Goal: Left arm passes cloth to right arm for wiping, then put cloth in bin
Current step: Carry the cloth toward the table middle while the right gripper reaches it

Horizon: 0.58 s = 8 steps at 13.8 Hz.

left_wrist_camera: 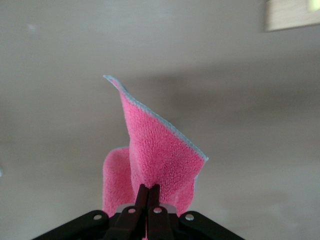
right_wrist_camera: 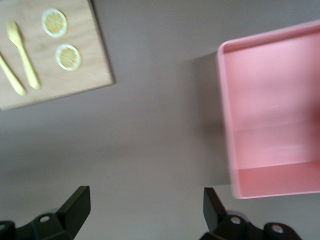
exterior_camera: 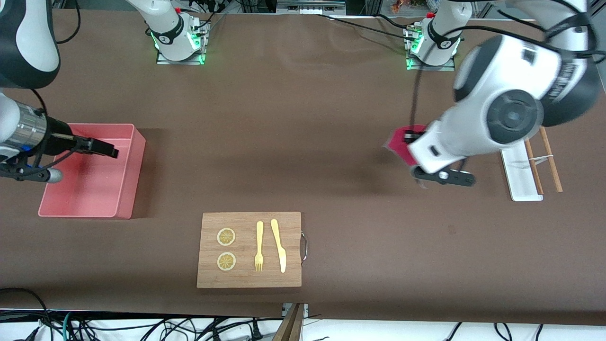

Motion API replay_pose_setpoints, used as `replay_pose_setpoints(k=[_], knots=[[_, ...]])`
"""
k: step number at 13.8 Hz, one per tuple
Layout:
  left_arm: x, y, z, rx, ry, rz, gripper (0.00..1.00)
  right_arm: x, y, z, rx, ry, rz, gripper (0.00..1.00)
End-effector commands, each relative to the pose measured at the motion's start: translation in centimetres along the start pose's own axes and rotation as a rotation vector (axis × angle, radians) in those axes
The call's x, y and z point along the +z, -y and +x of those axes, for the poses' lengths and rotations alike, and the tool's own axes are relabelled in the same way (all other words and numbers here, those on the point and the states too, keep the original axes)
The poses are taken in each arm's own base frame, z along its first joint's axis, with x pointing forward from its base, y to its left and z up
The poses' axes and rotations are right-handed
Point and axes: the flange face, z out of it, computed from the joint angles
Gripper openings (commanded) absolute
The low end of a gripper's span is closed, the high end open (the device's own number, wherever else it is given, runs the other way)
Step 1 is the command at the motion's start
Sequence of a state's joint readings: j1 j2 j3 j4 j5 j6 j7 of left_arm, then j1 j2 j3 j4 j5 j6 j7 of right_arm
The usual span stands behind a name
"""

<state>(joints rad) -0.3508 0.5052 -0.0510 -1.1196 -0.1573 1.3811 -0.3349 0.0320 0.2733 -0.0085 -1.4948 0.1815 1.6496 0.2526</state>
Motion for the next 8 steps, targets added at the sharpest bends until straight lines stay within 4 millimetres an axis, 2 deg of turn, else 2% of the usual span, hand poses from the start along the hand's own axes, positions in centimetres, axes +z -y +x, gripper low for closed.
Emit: replay_pose_setpoints(k=[1,3,6,8], knots=[[0.7,-5.4,0.7,-0.119,-0.016,-0.179,0.0,2.2,4.4,0.3,0.172,0.02,0.077,1.0],[1.5,-10.8,0.2,-0.216,-0.046,-0.271,0.0,3.8,8.3,-0.3,0.258,0.019,0.094,1.0],[2.7,-17.8,-1.5,-0.39,-0.039,-0.404,0.0,6.5,12.9,-0.9,0.408,0.04,0.136,1.0],[3.7,-21.5,-1.6,-0.492,-0.048,-0.522,0.0,8.1,15.4,-1.5,0.481,0.061,0.16,1.0]])
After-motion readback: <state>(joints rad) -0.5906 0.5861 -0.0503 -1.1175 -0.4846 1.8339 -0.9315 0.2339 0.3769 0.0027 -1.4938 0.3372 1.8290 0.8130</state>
